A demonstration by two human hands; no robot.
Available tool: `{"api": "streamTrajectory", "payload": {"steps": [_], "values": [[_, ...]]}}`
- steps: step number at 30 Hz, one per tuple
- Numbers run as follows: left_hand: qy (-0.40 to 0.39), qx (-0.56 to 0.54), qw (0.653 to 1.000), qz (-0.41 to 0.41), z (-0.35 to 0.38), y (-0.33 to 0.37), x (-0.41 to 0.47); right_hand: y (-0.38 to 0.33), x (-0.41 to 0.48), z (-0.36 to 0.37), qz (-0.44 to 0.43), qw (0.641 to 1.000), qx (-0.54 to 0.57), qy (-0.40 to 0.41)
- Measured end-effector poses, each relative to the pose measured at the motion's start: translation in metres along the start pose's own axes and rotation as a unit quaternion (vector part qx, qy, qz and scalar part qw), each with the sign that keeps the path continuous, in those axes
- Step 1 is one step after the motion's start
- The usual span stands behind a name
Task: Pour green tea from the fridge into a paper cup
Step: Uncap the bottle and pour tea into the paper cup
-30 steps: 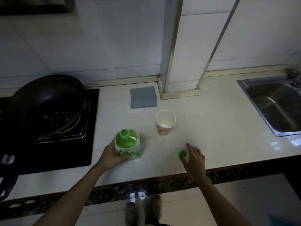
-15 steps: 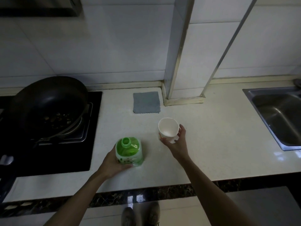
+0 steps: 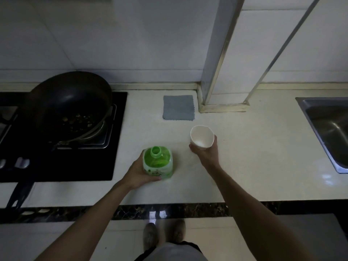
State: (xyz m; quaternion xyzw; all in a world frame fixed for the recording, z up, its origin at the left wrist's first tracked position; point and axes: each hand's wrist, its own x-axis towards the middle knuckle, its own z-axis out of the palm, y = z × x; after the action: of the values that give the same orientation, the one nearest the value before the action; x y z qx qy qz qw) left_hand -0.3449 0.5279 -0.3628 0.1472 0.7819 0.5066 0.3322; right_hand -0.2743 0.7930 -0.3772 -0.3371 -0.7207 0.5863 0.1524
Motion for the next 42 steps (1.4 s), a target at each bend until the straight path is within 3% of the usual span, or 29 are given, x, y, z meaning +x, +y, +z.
{"api": "streamTrajectory", "payload": {"steps": [11, 21, 32, 39, 42], "values": [[0.025, -0.002, 1.000, 0.013, 0.008, 0.005, 0.006, 0.002, -0.023, -0.010, -0.024, 1.000, -0.005, 0.004], [0.044, 0.130, 0.989, 0.051, -0.013, 0.041, 0.008, -0.009, -0.035, -0.028, -0.048, 0.999, -0.004, -0.008], [0.069, 0.381, 0.917, 0.101, -0.044, 0.112, 0.014, -0.018, -0.035, -0.030, -0.062, 0.998, 0.006, -0.016], [0.058, 0.517, 0.846, 0.113, -0.053, 0.136, 0.018, -0.026, -0.034, -0.032, -0.067, 0.997, -0.002, -0.032], [0.049, 0.527, 0.842, 0.108, -0.055, 0.139, 0.019, -0.026, -0.034, -0.032, -0.064, 0.997, -0.005, -0.034]]}}
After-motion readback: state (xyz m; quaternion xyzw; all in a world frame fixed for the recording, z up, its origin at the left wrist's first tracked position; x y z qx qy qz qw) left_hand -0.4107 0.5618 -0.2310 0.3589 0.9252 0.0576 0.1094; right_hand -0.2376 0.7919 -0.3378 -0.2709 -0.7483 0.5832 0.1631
